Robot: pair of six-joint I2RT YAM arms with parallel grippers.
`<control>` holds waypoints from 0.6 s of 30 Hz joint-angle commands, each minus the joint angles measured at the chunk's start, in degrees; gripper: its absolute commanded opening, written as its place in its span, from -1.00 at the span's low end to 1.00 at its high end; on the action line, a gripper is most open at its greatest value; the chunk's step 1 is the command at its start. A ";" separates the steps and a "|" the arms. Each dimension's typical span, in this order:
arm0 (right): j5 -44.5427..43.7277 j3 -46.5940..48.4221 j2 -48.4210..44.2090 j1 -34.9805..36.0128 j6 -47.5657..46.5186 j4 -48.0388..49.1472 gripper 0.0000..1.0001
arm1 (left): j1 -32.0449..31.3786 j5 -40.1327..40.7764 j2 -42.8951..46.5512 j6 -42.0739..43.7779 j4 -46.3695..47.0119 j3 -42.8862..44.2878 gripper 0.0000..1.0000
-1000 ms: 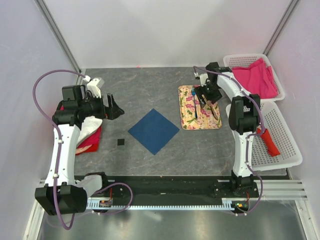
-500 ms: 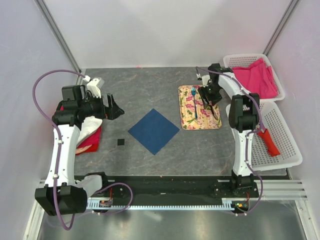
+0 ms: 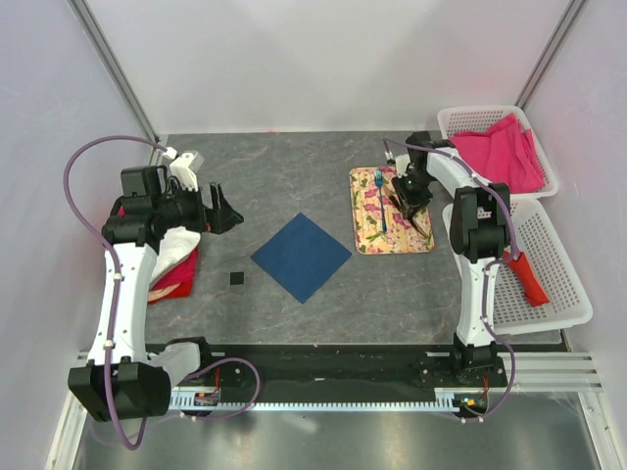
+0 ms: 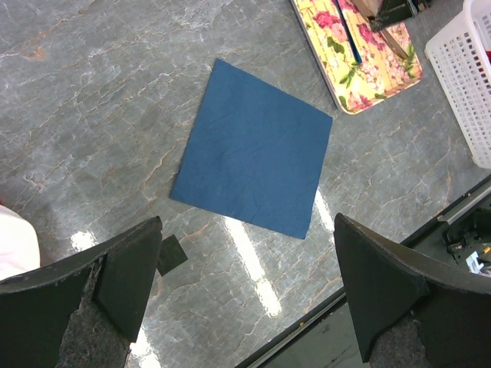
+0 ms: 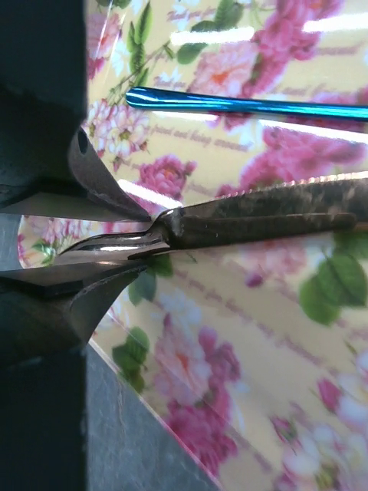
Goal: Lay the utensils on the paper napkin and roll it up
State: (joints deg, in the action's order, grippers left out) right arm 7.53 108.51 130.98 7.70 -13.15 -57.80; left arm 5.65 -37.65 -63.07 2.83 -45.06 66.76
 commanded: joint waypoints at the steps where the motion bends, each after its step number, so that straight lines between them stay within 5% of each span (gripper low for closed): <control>1: -0.15 -5.31 -2.22 2.40 2.07 0.67 -0.35 | 0.24 -1.20 -0.21 0.51 1.38 2.41 1.00; 8: -2.52 -7.87 -1.95 2.58 0.76 2.34 -0.36 | 0.24 -1.02 -0.13 0.77 1.38 2.67 1.00; 16: -2.78 -9.98 -3.62 3.81 1.10 4.98 -1.00 | 0.24 -0.93 -1.00 0.77 1.38 3.02 1.00; 18: -2.43 -9.90 -4.50 3.90 1.28 4.89 -1.00 | 0.24 -0.85 -1.44 0.86 1.38 3.11 1.00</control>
State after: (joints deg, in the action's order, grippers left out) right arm 4.58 100.73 126.41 10.35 -12.64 -54.15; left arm 5.65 -37.65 -63.68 2.83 -45.06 67.26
